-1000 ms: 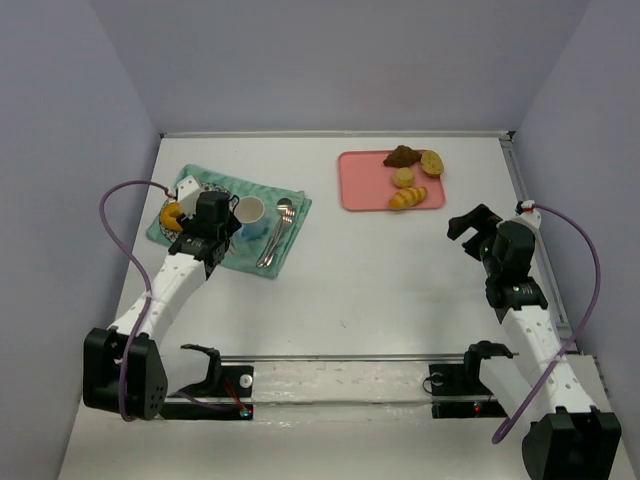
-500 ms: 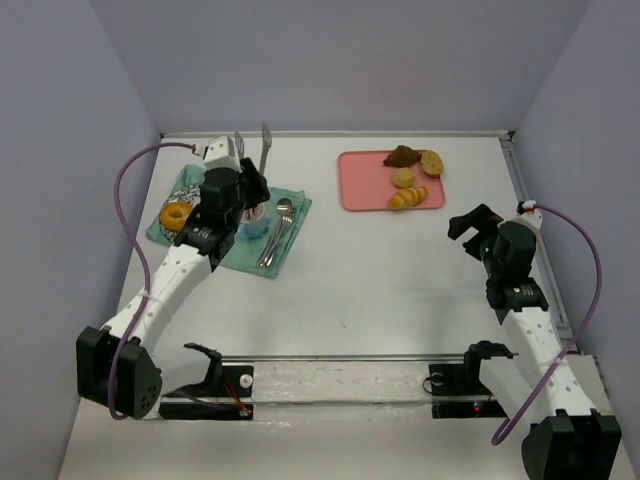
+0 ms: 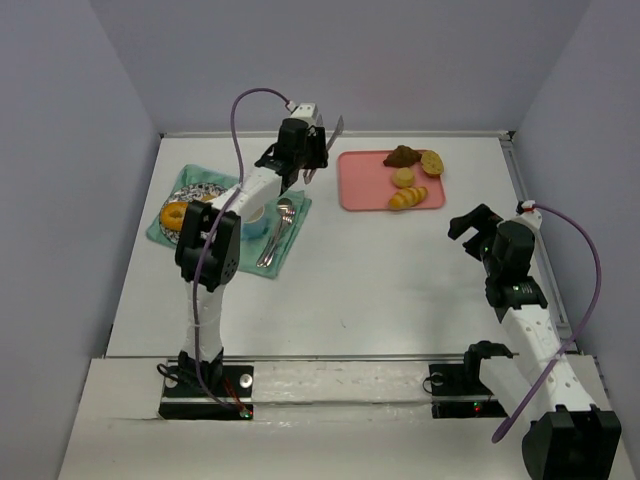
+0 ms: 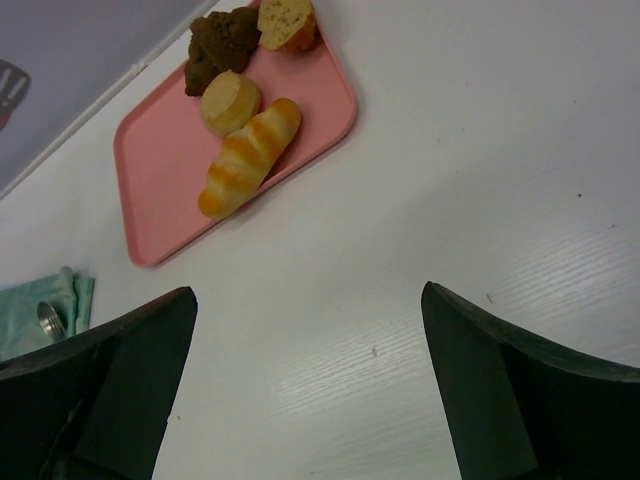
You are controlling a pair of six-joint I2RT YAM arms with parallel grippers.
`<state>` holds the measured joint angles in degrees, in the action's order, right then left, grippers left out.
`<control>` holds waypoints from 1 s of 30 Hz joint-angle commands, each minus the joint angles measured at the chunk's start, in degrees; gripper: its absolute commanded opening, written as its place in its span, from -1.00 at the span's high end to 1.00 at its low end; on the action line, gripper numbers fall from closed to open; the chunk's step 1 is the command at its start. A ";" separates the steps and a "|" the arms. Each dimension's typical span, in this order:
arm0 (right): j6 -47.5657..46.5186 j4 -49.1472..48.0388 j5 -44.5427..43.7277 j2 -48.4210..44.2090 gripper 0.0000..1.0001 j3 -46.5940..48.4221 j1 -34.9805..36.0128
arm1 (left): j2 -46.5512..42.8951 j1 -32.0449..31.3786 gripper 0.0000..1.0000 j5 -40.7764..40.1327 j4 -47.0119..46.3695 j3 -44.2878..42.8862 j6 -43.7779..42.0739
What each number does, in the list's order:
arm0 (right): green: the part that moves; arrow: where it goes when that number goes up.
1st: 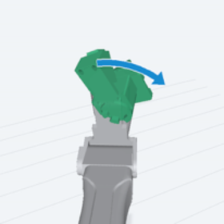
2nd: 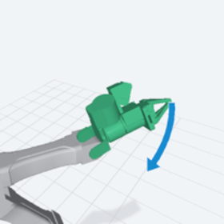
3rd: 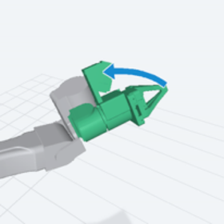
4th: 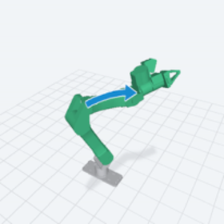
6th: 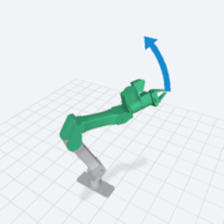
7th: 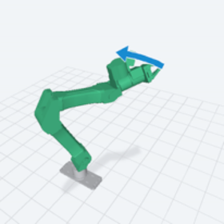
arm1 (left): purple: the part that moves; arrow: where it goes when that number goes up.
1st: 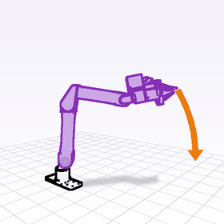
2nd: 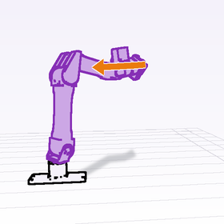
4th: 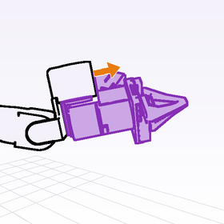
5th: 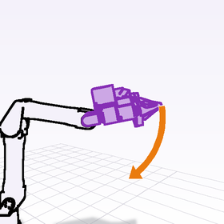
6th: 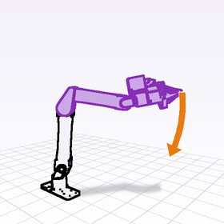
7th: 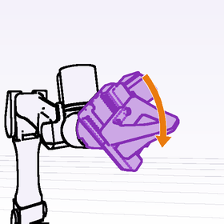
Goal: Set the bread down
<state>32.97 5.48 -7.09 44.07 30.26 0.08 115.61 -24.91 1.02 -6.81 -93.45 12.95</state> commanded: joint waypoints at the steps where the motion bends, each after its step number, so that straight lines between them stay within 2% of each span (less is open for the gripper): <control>1: -0.71 -3.10 -1.70 0.31 -1.00 1.64 0.10 | 8.02 0.03 -0.15 -3.97 2.67 -11.90 3.38; 7: -0.72 -3.10 -2.40 1.01 -1.00 1.91 0.10 | 16.74 -0.49 -0.15 -9.18 2.68 -19.66 9.53; 14: -0.72 -3.01 -2.84 1.36 -1.00 1.82 0.10 | 19.39 -0.85 -0.17 -16.04 2.41 -19.67 13.85; 24: -0.80 -2.84 -2.49 0.84 -1.00 1.73 0.10 | 18.25 -1.02 -0.54 -14.73 4.78 -19.14 14.47; 26: -0.80 -2.84 -2.31 0.57 -1.00 1.64 0.10 | 17.11 -1.20 -0.70 -14.46 4.96 -18.61 14.12; 30: -0.80 -2.75 -2.14 0.14 -1.00 1.56 0.10 | 14.82 -1.29 -0.76 -13.68 5.31 -18.00 13.42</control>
<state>32.82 5.52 -8.60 45.43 30.26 0.08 136.11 -25.61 -12.71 -1.08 -110.39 26.87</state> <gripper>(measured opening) 0.995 0.869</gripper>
